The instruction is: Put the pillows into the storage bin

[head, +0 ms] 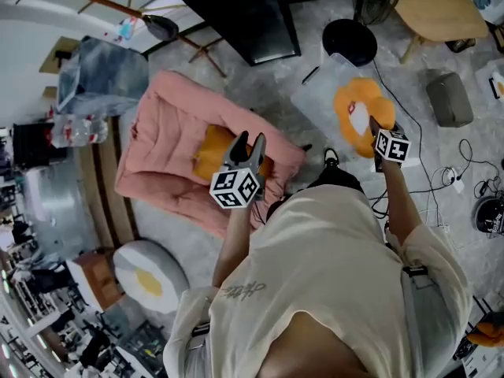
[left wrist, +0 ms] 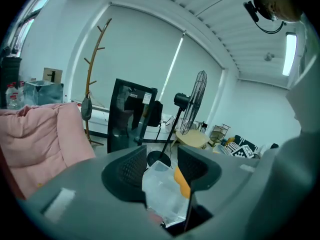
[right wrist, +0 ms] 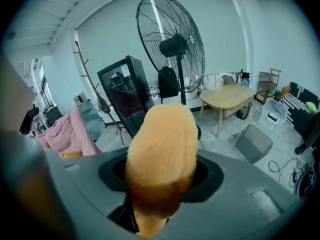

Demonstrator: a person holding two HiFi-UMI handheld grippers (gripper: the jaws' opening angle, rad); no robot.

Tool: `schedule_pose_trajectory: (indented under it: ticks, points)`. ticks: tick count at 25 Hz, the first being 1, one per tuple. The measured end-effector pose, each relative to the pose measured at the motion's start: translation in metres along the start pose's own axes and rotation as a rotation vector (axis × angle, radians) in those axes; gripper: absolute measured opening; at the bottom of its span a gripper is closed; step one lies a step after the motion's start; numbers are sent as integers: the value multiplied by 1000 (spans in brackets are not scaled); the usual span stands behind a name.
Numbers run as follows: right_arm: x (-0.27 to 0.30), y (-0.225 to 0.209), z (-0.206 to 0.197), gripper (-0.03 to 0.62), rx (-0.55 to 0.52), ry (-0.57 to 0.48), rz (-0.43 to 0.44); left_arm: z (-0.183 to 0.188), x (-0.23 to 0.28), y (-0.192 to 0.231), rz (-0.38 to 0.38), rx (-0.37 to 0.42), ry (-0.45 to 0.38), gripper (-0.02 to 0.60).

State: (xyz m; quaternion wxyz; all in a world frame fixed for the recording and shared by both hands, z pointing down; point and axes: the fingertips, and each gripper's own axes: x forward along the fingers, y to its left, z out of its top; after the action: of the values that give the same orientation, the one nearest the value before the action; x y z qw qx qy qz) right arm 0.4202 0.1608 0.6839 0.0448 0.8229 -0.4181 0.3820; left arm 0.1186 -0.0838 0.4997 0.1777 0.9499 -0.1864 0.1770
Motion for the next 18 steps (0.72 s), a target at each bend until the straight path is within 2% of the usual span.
schedule_pose_trajectory:
  ticks: [3,12,16,18]
  points:
    - [18,-13,0,225,23,28,-9,2,18,-5,4,7,31,212]
    - [76,-38,-7,268,1,175,-1,-12,79,-25,25,-48,115,212]
    - [97,-55,-11,301,-40,264,-57,-7,102,-28,19,-66,130,212]
    - [100,-67,-12,319,-29,275,-97,-5,109,-27,22,-71,134,212]
